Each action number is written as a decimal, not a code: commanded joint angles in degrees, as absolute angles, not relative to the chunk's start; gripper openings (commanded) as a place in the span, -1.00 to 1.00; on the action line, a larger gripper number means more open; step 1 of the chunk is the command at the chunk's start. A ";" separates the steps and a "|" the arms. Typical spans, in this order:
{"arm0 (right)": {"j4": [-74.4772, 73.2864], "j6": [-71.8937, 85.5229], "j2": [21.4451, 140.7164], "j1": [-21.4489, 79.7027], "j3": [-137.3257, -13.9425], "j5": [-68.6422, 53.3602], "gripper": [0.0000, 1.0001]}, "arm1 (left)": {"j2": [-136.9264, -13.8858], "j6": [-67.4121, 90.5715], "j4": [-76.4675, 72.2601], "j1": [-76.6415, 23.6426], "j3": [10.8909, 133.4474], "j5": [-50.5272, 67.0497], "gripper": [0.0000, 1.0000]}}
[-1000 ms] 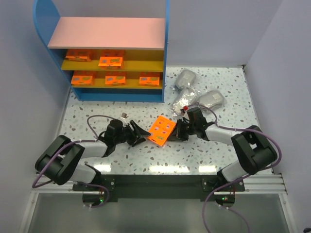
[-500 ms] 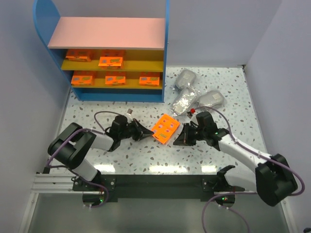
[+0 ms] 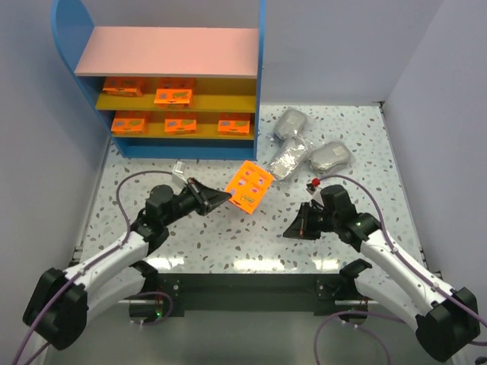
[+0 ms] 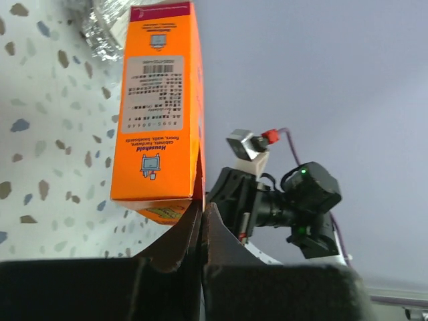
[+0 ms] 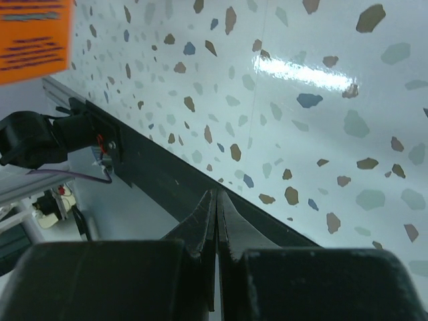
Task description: Place and organize the cleaning sponges onto the shelf
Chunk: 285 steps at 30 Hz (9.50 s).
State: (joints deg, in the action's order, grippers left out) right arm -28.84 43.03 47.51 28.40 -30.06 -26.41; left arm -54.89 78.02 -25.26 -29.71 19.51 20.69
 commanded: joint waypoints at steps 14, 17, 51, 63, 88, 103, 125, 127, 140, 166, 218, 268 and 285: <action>-34.89 40.34 48.25 28.39 -37.62 -24.52 -1.00 | -47.36 77.87 -3.51 -28.05 48.33 1.32 -1.00; -35.33 40.43 47.46 28.48 -37.97 -24.26 -1.00 | -50.35 77.78 -4.39 -24.89 50.80 1.93 -1.00; -36.39 39.20 47.11 28.48 -38.85 -23.64 -1.00 | -65.47 84.55 -20.11 -16.70 56.87 12.65 -1.00; -35.33 39.37 48.25 28.39 -39.29 -23.38 -1.00 | -78.39 85.61 -29.18 -15.56 59.32 12.92 -1.00; -32.35 40.43 48.43 28.30 -38.67 -23.47 -1.00 | -90.62 84.99 -28.04 -15.64 68.47 9.58 -0.76; -33.40 43.07 52.81 27.69 -44.29 -10.66 0.57 | -70.59 79.12 -16.28 -16.35 57.41 16.42 0.62; -4.67 38.58 93.32 18.19 -59.41 6.32 0.97 | -45.35 51.77 11.42 -17.67 29.71 25.05 1.00; -3.17 38.76 95.00 18.19 -59.94 8.25 0.96 | -45.00 50.46 12.65 -17.67 28.74 24.70 1.00; 4.65 44.82 102.84 16.18 -59.51 6.08 0.43 | -45.43 49.48 13.54 -17.67 26.89 23.11 0.99; 8.43 73.65 84.08 41.48 -35.76 0.09 0.17 | -50.28 66.53 -4.12 -26.89 17.58 14.41 1.00; -42.97 64.87 37.53 42.28 -41.74 7.65 0.72 | -54.45 63.80 22.26 -31.91 43.58 8.37 -1.00; -46.41 48.43 36.30 42.28 -47.11 -6.15 0.73 | -94.83 69.08 38.94 23.81 124.45 25.05 -1.00; -44.65 48.25 38.58 42.28 -47.90 -4.92 0.81 | -100.63 72.42 32.79 26.02 126.04 24.96 0.06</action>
State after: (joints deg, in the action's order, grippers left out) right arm -47.00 49.78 37.76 42.35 -47.20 -5.52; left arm -101.34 71.50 36.97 25.50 124.62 24.05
